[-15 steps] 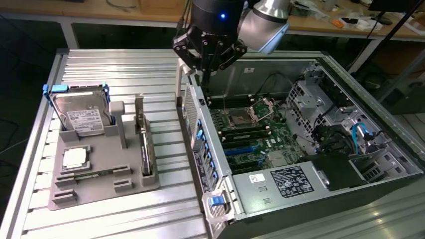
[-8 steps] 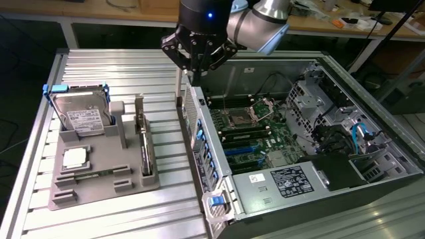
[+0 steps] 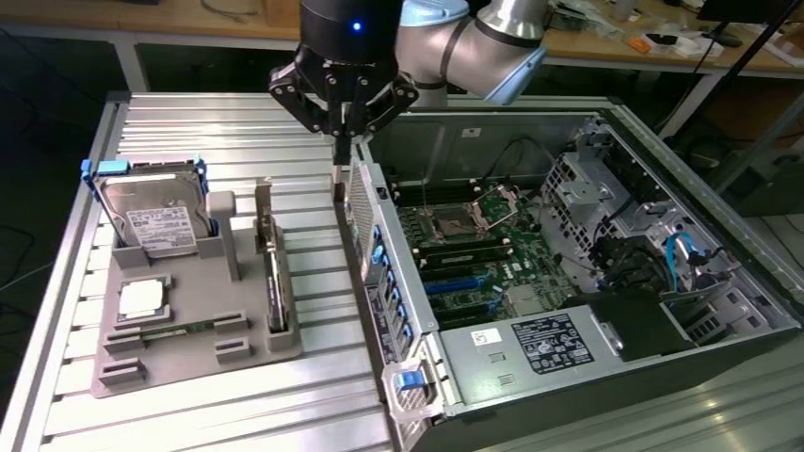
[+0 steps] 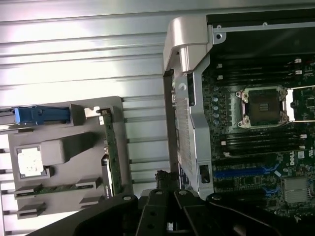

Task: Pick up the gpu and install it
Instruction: 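Reach for the gpu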

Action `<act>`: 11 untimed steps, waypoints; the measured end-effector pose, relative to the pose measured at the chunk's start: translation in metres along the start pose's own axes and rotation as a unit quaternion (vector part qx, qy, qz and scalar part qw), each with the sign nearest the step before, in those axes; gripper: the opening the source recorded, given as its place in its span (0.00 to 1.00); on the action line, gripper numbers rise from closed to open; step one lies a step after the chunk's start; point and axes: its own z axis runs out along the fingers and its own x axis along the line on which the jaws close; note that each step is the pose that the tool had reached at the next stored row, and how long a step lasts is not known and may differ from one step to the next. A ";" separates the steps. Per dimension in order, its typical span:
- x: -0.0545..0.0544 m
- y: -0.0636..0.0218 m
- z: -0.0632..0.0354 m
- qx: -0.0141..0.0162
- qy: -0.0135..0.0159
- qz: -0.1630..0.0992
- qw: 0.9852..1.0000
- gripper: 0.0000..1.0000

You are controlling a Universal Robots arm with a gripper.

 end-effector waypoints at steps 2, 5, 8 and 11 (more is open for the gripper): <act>0.006 -0.0004 -0.0002 0.000 0.000 0.000 1.000 0.11; 0.016 -0.0012 -0.0004 0.000 0.000 0.000 1.000 0.11; 0.024 -0.0018 -0.0008 0.000 0.000 0.000 1.000 0.11; 0.033 -0.0024 -0.0010 0.000 0.000 0.000 1.000 0.11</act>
